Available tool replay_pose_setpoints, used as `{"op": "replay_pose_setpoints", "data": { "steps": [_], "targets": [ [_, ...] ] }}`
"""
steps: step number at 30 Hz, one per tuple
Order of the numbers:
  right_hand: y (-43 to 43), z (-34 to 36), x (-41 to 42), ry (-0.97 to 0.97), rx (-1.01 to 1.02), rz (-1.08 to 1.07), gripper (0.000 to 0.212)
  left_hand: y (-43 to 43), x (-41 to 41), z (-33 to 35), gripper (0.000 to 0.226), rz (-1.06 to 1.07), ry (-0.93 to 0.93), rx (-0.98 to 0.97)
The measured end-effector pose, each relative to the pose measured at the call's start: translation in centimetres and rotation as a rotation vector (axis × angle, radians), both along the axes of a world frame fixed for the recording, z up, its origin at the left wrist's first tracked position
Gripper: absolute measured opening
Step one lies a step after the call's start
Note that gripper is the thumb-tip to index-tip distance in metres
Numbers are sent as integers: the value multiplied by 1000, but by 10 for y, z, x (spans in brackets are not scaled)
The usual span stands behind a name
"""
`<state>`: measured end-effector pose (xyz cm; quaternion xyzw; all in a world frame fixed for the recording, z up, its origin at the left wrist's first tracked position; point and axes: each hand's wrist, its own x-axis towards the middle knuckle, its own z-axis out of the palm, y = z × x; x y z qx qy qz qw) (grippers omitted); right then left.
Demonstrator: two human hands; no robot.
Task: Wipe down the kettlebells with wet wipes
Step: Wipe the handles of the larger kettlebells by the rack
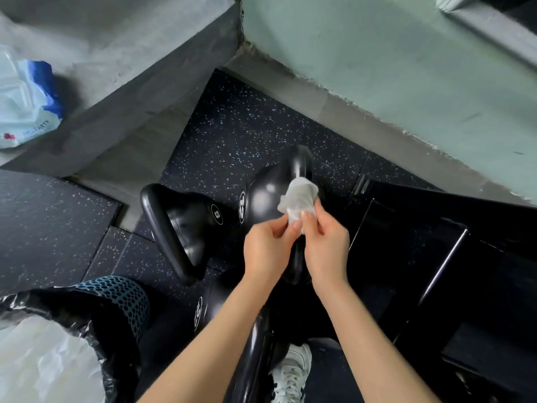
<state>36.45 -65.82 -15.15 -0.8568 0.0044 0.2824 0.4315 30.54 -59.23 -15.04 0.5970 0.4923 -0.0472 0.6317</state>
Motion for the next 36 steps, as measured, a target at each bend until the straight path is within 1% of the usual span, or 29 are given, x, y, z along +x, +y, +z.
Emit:
{"op": "replay_pose_setpoints", "data": {
  "steps": [2, 4, 5, 7, 8, 9, 10, 11, 12, 13, 15, 16, 18, 20, 22, 24, 26, 27, 28, 30, 31, 33, 36],
  "targets": [
    [2, 2, 2, 13, -9, -20, 27, -1, 2, 1, 21, 55, -9, -66],
    [16, -2, 20, 10, 7, -25, 17, 8, 21, -4, 26, 158, -14, -115],
    [28, -5, 32, 1, 9, -40, 19, 14, 34, -8, 28, 188, -21, -114],
    [52, -14, 60, 7, -2, -107, 31, 31, 63, -14, 34, 232, -20, -85],
    [64, -18, 75, 36, -25, -137, 32, 41, 77, -17, 38, 248, 7, -71],
    [75, -21, 89, 76, -65, -157, 28, 51, 91, -19, 44, 255, 49, -57],
    [82, -22, 100, 123, -121, -166, 19, 60, 100, -21, 46, 240, 102, -35],
    [86, -22, 107, 160, -179, -171, 12, 67, 106, -22, 44, 215, 138, -13],
    [87, -21, 110, 177, -214, -164, 12, 70, 107, -23, 40, 192, 148, -6],
    [85, -19, 108, 170, -203, -138, 14, 70, 105, -24, 36, 182, 130, -16],
    [75, -16, 93, 110, -111, -78, 30, 62, 89, -23, 35, 184, 52, -64],
    [67, -15, 82, 79, -63, -69, 32, 55, 78, -21, 36, 167, 20, -69],
    [45, -11, 60, 26, 7, -43, 25, 38, 54, -17, 33, 100, -31, -42],
    [17, -7, 31, -13, -11, 20, 28, 23, 24, -16, 31, 12, -36, -16],
    [-10, 0, -3, 14, -26, 8, 30, 7, -3, -19, 35, -85, -23, 11],
    [-21, 4, -18, 61, 7, -25, 30, 0, -13, -18, 42, -111, -26, -7],
    [-6, 0, -1, 55, 22, -46, 17, 8, 2, -11, 43, -19, -38, -72],
    [7, -1, 11, 39, 30, -65, 18, 14, 13, -10, 41, 30, -37, -93],
    [17, -5, 24, 38, 40, -84, 24, 19, 23, -10, 41, 49, -33, -100],
    [21, -3, 30, 55, 85, -81, 20, 22, 26, -13, 44, 21, -62, -90],
    [13, 1, 22, 71, 85, -64, 22, 19, 17, -14, 46, -9, -78, -92],
    [-12, 8, -7, 119, 91, -44, 34, 7, -11, -18, 45, -72, -80, -77],
    [-43, 10, -42, 182, 67, -53, 40, -8, -41, -19, 31, -217, -53, -112]
  ]
}}
